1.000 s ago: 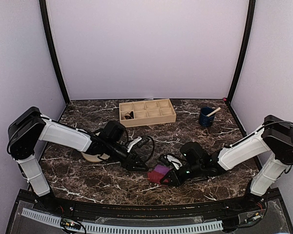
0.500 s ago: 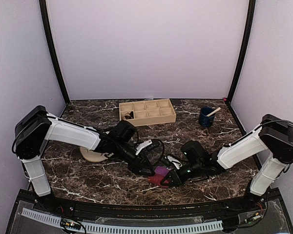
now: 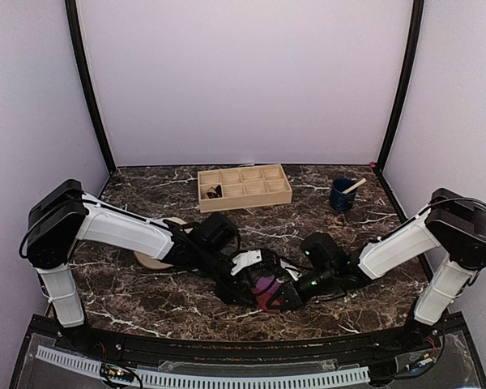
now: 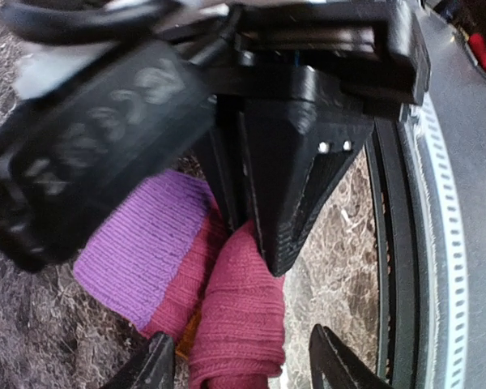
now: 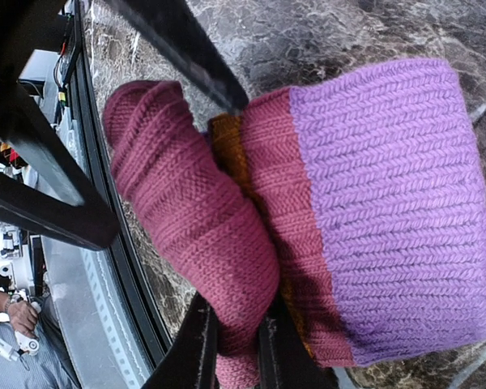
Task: Roll the socks
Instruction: Roll the sock at the center of the board.
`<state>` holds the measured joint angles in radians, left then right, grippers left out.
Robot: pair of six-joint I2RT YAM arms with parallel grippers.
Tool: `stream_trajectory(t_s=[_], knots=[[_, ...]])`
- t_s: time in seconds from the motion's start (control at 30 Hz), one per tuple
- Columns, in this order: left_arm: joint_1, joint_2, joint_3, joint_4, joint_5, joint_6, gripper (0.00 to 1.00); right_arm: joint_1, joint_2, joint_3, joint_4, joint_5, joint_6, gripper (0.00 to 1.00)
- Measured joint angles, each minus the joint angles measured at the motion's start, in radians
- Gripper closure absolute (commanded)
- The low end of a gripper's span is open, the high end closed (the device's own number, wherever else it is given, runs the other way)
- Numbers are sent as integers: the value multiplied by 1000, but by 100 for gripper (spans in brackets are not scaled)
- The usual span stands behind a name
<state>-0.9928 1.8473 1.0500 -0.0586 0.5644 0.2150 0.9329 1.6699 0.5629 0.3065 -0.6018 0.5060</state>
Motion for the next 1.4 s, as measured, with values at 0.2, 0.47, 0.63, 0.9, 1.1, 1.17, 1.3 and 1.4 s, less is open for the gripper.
stream_trajectory(t_s=[0.2, 0.47, 0.63, 0.9, 1.1, 1.17, 1.3, 1.4], knots=[[-39, 0, 0, -26, -74, 77, 43, -5, 8, 11, -14, -13, -8, 100], [-61, 0, 7, -43, -133, 138, 58, -6, 9, 14, -23, -19, -16, 100], [-71, 0, 11, -44, -166, 158, 64, -6, 10, 15, -25, -24, -18, 100], [-83, -6, 9, -40, -197, 166, 69, -6, 15, 23, -34, -32, -19, 100], [-93, -17, 8, -36, -211, 168, 82, -6, 15, 27, -43, -32, -23, 100], [-93, -17, 8, -36, -211, 167, 86, -6, 15, 28, -47, -31, -23, 100], [-93, -17, 8, -42, -208, 167, 95, -7, 15, 28, -48, -29, -23, 96], [-93, -17, 8, -44, -206, 163, 100, -8, 15, 28, -49, -27, -23, 93]])
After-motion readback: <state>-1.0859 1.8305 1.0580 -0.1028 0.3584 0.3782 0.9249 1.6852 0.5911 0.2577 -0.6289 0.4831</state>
